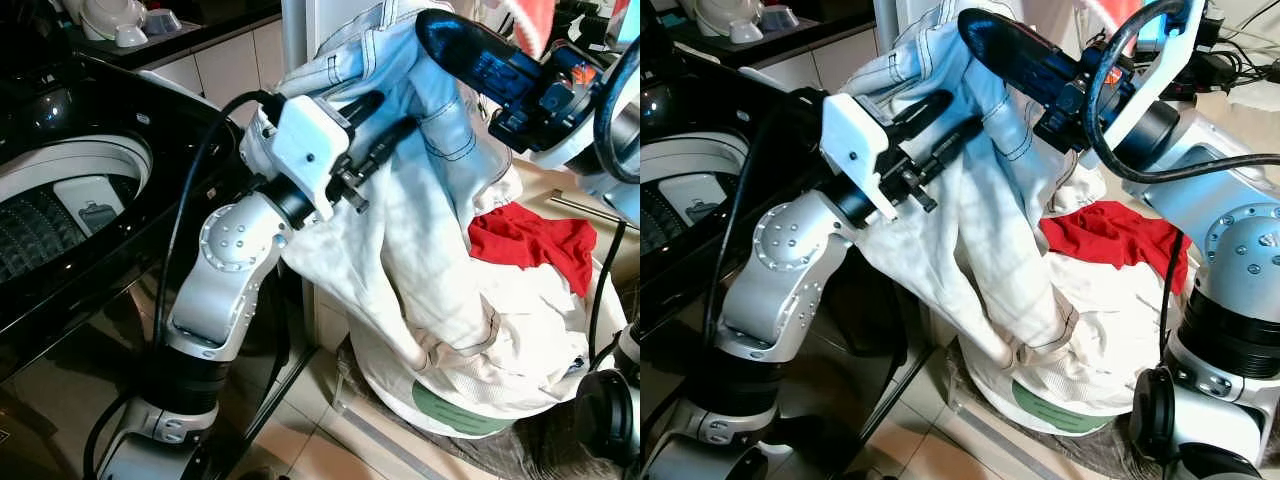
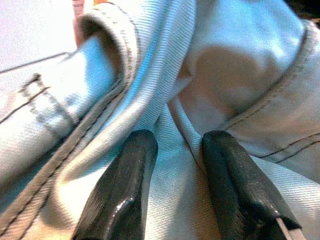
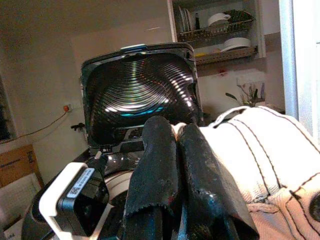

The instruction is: Clothes washing

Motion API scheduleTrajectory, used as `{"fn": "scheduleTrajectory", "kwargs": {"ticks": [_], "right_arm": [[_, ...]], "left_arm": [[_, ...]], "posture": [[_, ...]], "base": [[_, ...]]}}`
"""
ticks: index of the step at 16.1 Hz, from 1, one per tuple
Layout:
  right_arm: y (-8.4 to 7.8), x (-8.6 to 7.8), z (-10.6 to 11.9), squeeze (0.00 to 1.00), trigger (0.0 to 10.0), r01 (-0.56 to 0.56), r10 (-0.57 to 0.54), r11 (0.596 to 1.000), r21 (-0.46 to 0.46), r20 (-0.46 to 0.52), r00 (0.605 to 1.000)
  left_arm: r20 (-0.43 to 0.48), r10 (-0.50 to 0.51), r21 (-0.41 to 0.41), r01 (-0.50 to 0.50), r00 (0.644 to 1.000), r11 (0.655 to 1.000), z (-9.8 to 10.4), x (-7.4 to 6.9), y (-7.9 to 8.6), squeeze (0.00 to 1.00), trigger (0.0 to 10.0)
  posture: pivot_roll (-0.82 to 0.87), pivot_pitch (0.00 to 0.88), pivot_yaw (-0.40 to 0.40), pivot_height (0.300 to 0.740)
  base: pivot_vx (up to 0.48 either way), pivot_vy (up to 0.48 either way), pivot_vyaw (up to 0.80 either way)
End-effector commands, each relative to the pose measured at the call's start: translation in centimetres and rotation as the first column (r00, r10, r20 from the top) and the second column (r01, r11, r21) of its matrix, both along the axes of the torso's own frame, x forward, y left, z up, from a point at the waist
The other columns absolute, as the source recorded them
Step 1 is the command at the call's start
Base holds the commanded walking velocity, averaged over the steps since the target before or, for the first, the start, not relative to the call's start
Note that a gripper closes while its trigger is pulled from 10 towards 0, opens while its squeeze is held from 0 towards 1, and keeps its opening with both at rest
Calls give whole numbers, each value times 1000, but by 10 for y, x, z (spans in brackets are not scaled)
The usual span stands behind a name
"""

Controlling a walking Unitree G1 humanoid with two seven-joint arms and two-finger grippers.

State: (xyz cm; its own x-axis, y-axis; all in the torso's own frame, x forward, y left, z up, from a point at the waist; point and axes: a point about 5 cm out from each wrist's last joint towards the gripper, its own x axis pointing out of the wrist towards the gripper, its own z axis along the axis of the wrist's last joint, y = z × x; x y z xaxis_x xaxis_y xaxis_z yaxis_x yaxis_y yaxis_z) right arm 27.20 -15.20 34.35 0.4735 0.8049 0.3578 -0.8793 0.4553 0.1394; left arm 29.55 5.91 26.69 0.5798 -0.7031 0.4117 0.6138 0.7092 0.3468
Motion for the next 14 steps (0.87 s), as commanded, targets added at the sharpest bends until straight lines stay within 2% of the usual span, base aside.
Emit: {"fn": "scheduleTrajectory", "kwargs": {"ticks": [1,4,5,8,9,10,11,13,14], "right_arm": [[-3,-10,10,0,0,-13,11,1000,20,67,998],[-11,-7,10,0,0,38,-39,999,27,54,998],[-16,-5,8,0,0,64,-65,998,25,45,997],[-21,-3,8,0,0,85,-86,996,29,38,996],[-24,-2,7,0,0,92,-93,995,31,34,995],[-26,-1,6,0,0,95,-96,995,31,31,995],[-27,-1,5,0,0,98,-99,995,29,28,995],[-29,0,-1,0,0,110,-110,994,5,16,994],[-30,0,-3,0,0,114,-114,994,1,12,993]], "left_arm": [[-27,60,1,-60,998,998,-3,7,10,0,0],[-11,6,-45,-6,1000,999,3,2,7,0,0],[-2,-61,-79,61,998,995,6,-5,6,0,0],[17,-112,-90,113,994,990,8,-14,8,0,0],[19,-149,-94,150,989,984,9,-20,13,0,10000],[24,-174,-107,176,984,979,12,-25,20,90,10000],[34,-178,-119,180,984,976,17,-26,25,1000,10000],[90,-142,-102,151,986,983,36,-22,41,1000,10000],[91,-123,-107,133,988,985,40,-18,45,1000,10000]], "posture": [[-78,0,41,740],[-76,0,40,740],[-76,0,40,740],[-80,0,39,740],[-79,0,37,740],[-76,0,35,740],[-74,0,35,740],[-69,0,33,740],[-66,0,34,740]], "base": [[0,0,0],[0,0,0],[0,0,0],[0,0,0],[0,0,0],[0,0,0],[0,0,0],[0,0,0],[0,0,0]]}}
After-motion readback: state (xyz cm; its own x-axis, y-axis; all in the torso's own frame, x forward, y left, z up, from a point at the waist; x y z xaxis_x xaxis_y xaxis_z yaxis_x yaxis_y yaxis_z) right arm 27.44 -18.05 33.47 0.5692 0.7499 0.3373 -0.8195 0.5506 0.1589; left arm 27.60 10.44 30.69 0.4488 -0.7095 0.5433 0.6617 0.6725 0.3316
